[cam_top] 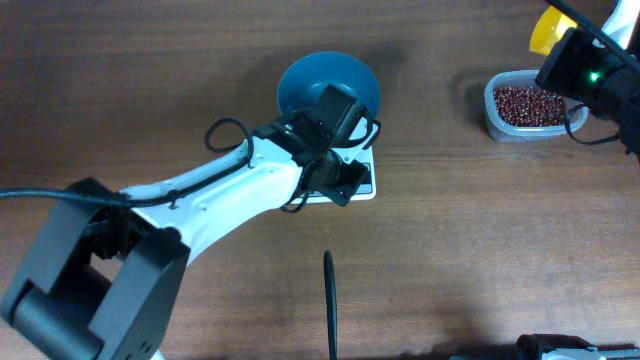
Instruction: Scoop item into bowl and weigh 50g on scale
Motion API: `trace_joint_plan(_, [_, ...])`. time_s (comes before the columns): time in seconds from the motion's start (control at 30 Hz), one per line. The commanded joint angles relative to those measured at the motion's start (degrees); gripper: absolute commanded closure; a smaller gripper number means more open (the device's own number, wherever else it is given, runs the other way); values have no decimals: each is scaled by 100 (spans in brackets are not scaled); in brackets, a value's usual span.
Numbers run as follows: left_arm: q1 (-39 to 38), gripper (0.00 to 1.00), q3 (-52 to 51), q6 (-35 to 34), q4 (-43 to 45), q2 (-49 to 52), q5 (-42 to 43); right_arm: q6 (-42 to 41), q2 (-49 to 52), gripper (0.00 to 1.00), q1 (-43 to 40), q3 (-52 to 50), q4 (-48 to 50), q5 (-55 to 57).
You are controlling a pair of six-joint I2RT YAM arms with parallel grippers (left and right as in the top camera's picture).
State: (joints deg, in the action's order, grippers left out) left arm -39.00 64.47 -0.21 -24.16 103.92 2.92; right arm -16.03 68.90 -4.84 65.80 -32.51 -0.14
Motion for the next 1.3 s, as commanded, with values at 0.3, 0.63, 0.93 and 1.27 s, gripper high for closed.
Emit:
trace_joint_plan(0.3, [15, 100, -9, 7, 15, 142, -389, 83, -11, 96, -17, 107, 33, 85])
trace_joint_plan(0.63, [15, 100, -155, 7, 269, 153, -426, 83, -11, 96, -17, 107, 153, 85])
trace_joint_plan(0.93, [15, 100, -155, 2, 271, 431, -420, 83, -11, 96, -17, 107, 155, 85])
trace_joint_plan(1.27, [15, 100, 426, 7, -649, -634, -450, 81, -11, 96, -17, 107, 223, 85])
